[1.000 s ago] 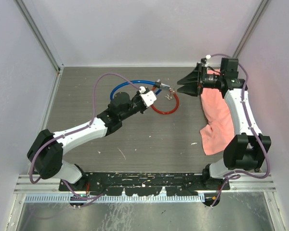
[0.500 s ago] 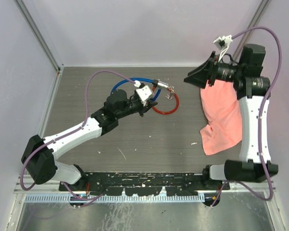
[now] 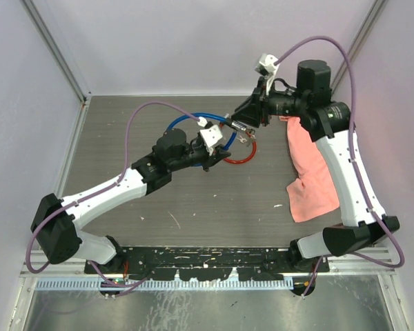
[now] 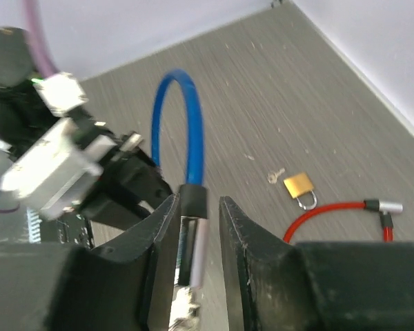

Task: Lock with the key
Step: Remove the key from the lock.

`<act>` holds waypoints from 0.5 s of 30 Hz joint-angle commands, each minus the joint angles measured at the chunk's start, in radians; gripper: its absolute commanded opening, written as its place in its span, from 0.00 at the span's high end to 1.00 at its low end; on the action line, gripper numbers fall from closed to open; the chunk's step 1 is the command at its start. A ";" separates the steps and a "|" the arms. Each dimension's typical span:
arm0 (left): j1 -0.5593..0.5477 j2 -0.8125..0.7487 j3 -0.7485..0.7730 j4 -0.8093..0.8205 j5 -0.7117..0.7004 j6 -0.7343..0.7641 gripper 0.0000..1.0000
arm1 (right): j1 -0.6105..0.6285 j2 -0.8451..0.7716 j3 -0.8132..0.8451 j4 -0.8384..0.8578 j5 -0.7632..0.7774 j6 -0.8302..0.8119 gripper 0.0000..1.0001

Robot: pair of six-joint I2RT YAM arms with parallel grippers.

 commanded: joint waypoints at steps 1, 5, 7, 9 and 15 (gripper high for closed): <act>-0.004 -0.032 0.054 0.056 0.011 0.018 1.00 | 0.034 0.020 0.038 -0.067 0.155 -0.082 0.66; -0.003 -0.033 0.056 0.061 -0.003 0.019 1.00 | 0.066 0.032 0.042 -0.135 0.200 -0.126 0.70; -0.004 -0.028 0.056 0.065 -0.003 0.019 1.00 | 0.069 0.025 0.040 -0.135 0.218 -0.129 0.70; -0.004 -0.022 0.060 0.064 -0.002 0.019 1.00 | 0.069 0.017 0.058 -0.130 0.238 -0.127 0.70; -0.004 -0.016 0.039 0.066 -0.014 0.021 1.00 | 0.059 0.001 0.194 -0.140 0.319 -0.104 0.33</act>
